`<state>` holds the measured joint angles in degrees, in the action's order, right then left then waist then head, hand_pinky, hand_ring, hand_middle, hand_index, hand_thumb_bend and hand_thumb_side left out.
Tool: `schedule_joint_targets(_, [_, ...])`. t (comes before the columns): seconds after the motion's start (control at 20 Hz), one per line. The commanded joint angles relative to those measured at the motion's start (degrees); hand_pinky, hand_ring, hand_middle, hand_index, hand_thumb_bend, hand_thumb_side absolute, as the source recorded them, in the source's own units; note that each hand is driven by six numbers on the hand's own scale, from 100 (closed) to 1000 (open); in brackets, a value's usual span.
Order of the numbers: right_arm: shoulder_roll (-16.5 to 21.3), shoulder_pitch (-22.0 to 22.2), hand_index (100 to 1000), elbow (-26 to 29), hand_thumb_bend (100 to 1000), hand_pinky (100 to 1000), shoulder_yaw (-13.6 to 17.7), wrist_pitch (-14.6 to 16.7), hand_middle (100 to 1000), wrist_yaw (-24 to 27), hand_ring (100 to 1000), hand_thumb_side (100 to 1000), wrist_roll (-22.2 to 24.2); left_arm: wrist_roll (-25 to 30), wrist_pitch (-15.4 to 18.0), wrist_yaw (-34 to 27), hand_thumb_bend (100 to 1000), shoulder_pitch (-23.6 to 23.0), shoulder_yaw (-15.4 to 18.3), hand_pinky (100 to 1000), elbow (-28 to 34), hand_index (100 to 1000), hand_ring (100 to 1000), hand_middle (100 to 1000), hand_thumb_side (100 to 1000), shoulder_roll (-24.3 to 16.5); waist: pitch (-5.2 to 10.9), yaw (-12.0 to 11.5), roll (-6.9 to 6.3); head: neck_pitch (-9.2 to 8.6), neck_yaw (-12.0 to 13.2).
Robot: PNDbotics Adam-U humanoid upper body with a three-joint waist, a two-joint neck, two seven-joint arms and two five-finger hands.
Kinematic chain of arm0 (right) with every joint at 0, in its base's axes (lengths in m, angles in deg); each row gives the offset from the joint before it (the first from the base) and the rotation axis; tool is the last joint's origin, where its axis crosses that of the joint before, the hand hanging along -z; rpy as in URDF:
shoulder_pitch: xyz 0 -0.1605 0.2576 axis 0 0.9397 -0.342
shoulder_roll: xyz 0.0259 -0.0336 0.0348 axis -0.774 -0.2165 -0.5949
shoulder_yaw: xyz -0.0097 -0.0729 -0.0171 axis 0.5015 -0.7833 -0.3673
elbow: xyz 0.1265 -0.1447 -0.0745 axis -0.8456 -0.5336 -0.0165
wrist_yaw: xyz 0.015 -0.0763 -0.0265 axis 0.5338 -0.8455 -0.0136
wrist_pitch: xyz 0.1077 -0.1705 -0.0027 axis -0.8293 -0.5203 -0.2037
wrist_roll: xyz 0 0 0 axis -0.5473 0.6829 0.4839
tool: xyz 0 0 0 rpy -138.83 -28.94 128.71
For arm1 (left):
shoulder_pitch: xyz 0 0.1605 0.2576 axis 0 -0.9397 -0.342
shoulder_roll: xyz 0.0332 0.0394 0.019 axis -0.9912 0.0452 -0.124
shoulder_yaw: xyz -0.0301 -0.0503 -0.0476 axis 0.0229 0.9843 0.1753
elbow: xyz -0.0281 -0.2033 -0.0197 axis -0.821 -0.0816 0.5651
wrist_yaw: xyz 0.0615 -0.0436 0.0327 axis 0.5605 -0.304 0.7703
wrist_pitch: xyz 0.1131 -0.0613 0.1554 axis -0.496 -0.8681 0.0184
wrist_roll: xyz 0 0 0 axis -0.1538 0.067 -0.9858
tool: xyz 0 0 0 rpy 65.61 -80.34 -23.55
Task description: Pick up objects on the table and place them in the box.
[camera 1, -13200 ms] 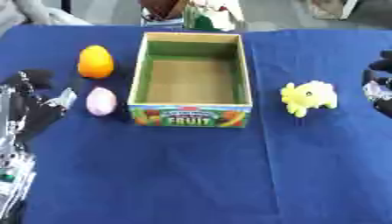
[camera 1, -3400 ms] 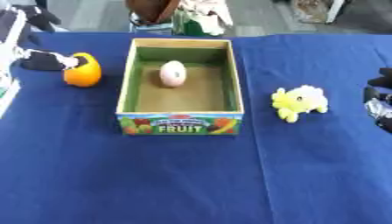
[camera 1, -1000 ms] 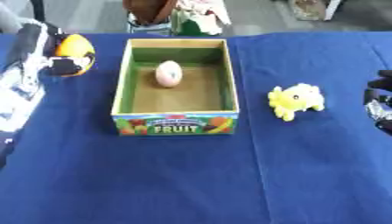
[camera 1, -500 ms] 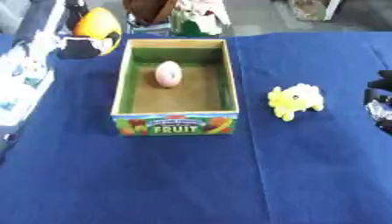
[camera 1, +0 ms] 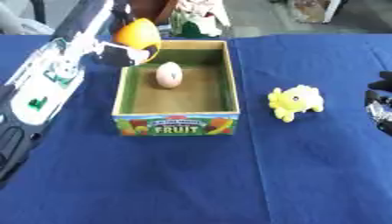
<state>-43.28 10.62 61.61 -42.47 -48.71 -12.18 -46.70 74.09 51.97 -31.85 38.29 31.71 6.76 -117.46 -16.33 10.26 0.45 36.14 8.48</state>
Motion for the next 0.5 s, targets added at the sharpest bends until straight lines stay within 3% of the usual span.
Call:
schedule_joint_targets(0.05, [0.9,-0.6,777,0.7,191,619,0.0,0.1,607,0.3,767,100,0.2,1.3,1.0,1.4,530,1.8,-1.0,432,-1.3,343,439,158,156,0.2,1.32,0.2,0.05,-0.70,0.3])
schedule_joint_targets(0.5, [0.7,-0.5,778,0.7,190,619,0.0,0.1,607,0.3,767,100,0.2,3.2,3.2,4.0,542,2.9,-3.1,437,-7.7,364,455,180,156,3.4,1.16,0.6,-0.08,-0.88,0.5])
